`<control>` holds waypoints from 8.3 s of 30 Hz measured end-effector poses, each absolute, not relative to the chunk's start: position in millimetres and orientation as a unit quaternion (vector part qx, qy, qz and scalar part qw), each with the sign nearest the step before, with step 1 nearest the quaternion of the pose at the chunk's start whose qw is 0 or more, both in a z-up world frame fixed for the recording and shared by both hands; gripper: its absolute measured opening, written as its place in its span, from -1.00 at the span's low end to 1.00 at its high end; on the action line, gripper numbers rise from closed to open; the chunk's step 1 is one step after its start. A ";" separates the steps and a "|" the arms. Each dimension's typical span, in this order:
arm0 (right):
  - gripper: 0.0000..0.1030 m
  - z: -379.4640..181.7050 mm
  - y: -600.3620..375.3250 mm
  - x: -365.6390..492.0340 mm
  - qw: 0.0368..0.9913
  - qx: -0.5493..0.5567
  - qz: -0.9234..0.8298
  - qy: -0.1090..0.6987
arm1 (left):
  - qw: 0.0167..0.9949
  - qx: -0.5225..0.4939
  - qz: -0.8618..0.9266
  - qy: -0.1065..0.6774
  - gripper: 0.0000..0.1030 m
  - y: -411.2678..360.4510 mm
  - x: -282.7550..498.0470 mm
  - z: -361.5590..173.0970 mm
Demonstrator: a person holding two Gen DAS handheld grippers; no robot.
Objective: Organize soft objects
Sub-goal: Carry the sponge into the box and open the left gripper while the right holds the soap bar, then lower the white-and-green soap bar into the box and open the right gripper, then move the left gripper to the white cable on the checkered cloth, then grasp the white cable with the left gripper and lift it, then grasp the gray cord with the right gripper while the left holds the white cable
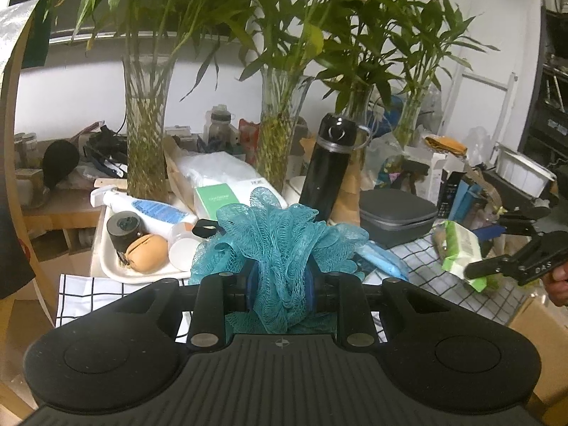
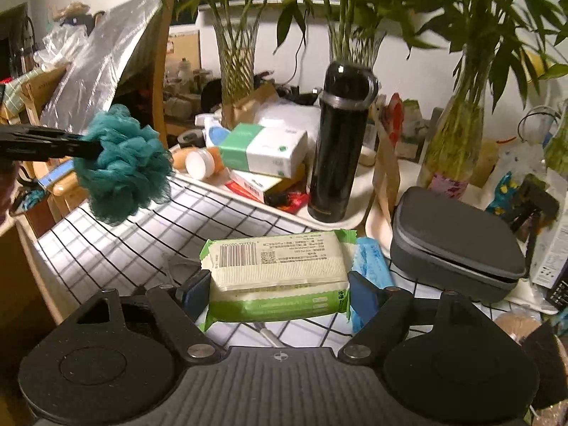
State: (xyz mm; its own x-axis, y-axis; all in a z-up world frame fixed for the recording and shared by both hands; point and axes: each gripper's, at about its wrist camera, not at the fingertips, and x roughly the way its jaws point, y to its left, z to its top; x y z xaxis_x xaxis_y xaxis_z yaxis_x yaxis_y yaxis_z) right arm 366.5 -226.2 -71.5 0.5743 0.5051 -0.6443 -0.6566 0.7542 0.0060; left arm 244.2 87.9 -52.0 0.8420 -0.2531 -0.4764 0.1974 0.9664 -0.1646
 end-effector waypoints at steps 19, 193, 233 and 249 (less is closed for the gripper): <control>0.59 -36.8 -240.1 280.2 0.884 -0.107 0.362 0.277 | 0.962 -0.027 -0.142 0.231 -0.51 51.3 184.7 5.7; 1.00 -83.3 -272.4 359.9 0.921 -0.063 0.147 0.356 | 0.923 0.039 -0.194 0.330 0.20 63.4 292.8 -119.6; 1.00 -121.6 -254.7 406.2 0.902 -0.091 0.154 0.394 | 0.877 0.165 -0.206 0.403 -0.94 24.9 333.0 -182.8; 0.64 -163.4 -221.4 422.0 0.844 -0.145 0.290 0.427 | 0.904 0.117 -0.178 0.370 -0.94 40.9 333.9 -154.8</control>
State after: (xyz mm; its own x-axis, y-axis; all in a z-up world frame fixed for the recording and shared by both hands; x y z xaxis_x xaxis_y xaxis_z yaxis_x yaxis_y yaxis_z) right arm 422.0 -221.4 -163.4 0.4664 0.3661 -0.8053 -0.6144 0.7890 0.0029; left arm 333.9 40.9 -154.8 0.6627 -0.2342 -0.7113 0.4079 0.9094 0.0806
